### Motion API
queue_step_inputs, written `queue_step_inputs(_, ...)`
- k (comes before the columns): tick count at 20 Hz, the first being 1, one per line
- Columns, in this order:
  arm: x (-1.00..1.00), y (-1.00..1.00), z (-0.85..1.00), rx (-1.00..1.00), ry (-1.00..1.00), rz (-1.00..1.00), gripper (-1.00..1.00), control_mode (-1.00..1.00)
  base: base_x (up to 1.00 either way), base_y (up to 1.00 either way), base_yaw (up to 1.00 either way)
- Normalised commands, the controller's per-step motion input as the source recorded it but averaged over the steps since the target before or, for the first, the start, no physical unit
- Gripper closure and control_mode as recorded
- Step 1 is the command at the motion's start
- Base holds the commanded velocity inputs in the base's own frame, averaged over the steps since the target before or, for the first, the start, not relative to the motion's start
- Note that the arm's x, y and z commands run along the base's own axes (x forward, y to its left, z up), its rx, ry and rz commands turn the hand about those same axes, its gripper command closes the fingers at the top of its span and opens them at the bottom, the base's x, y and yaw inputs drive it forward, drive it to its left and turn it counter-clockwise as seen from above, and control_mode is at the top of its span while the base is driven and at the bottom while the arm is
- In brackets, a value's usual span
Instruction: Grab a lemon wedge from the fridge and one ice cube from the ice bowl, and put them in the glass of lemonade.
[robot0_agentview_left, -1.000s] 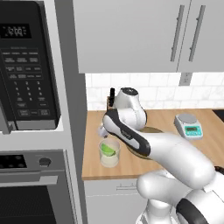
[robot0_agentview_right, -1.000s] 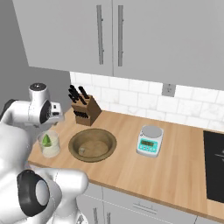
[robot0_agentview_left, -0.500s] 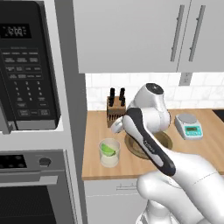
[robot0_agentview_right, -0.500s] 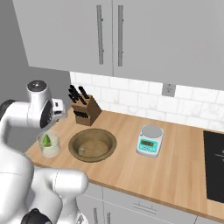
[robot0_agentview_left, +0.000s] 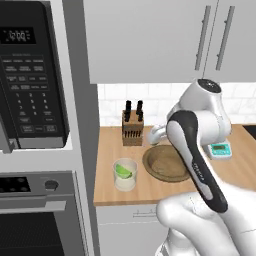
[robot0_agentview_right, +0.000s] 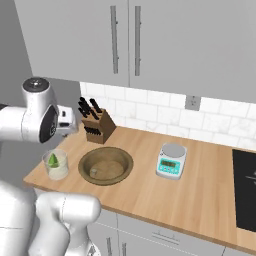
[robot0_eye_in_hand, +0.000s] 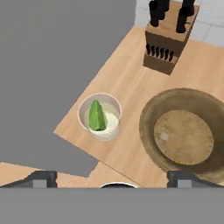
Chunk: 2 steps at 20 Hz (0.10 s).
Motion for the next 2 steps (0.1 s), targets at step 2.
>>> queue_step_inputs(2, -0.70, -0.39, 0.00, 0.10, 0.00, -0.14, -1.00, -1.00, 0.00, 0.00, 0.00)
